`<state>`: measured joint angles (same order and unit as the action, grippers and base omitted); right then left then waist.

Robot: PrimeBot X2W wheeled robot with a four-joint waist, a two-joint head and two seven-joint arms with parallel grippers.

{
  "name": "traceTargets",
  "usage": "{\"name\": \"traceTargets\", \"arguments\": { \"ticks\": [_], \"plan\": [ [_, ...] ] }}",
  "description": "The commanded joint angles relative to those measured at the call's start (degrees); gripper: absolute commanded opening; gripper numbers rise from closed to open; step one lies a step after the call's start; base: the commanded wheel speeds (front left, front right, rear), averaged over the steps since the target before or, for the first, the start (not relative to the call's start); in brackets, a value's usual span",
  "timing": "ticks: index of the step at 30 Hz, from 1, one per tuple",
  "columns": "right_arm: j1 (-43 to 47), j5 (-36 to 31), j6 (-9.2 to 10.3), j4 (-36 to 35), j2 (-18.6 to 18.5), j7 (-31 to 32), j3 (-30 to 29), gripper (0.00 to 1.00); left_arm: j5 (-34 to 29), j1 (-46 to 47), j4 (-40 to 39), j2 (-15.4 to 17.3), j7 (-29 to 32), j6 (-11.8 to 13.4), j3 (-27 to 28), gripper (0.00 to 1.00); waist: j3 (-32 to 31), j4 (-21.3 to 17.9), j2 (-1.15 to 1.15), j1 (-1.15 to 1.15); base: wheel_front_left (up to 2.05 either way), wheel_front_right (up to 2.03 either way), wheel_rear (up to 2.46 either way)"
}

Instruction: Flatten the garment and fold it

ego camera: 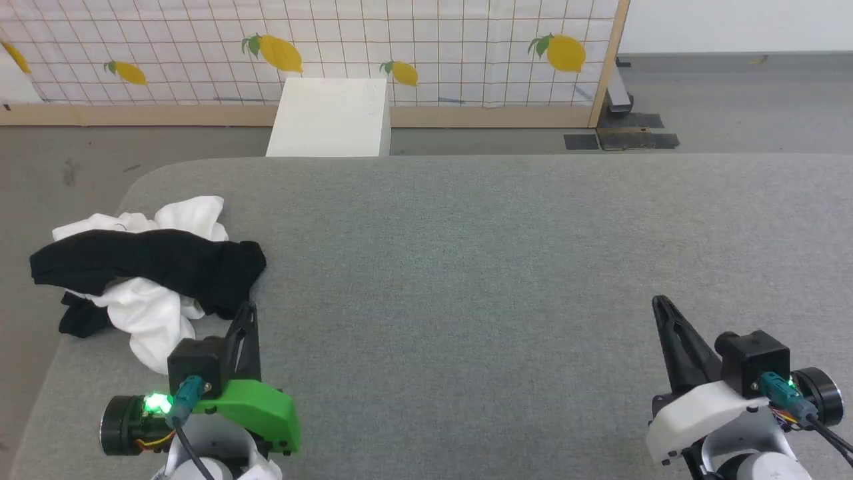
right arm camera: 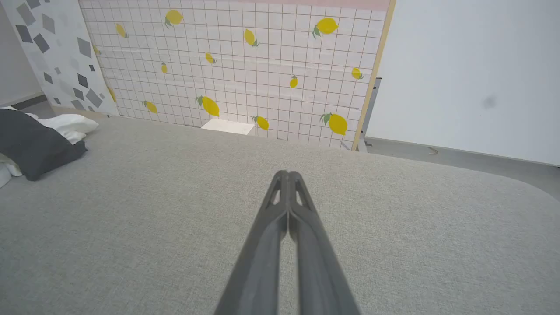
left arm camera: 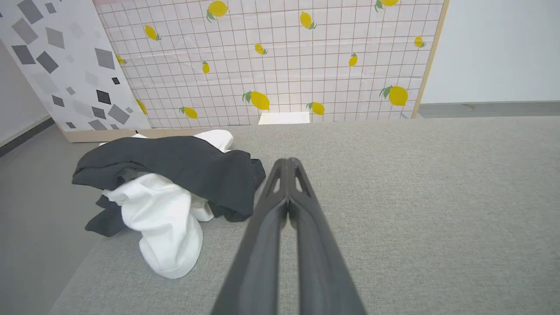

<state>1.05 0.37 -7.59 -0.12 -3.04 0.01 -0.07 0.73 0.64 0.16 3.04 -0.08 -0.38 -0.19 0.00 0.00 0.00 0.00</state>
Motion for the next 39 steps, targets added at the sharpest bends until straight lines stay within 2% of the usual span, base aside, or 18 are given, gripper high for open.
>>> {"name": "traceTargets", "arguments": {
  "ticks": [1,27,28,39],
  "plan": [
    [-1.05,-0.37,0.1,0.12,0.16,-0.01,0.07,0.0,-0.73,-0.64,-0.16,-0.16,0.08,0.38,0.19,0.0,0.0,0.0,0.0,0.0,0.0,0.0,0.0],
    [-1.05,-0.37,0.1,0.12,0.16,-0.01,0.07,0.0,-0.73,-0.64,-0.16,-0.16,0.08,0.38,0.19,0.0,0.0,0.0,0.0,0.0,0.0,0.0,0.0],
    [0.02,0.01,0.0,0.0,-0.01,0.0,-0.01,1.0,0.03,0.01,0.01,0.01,0.0,-0.01,-0.02,1.0,0.0,0.0,0.0,0.0,0.0,0.0,0.0],
    [-0.12,0.21,0.01,0.27,-0.02,-0.7,-0.22,1.0,1.11,0.51,0.99,0.0,-0.91,0.45,-1.22,1.0,0.01,0.1,0.0,0.0,0.0,0.0,0.0]
  ]
}}
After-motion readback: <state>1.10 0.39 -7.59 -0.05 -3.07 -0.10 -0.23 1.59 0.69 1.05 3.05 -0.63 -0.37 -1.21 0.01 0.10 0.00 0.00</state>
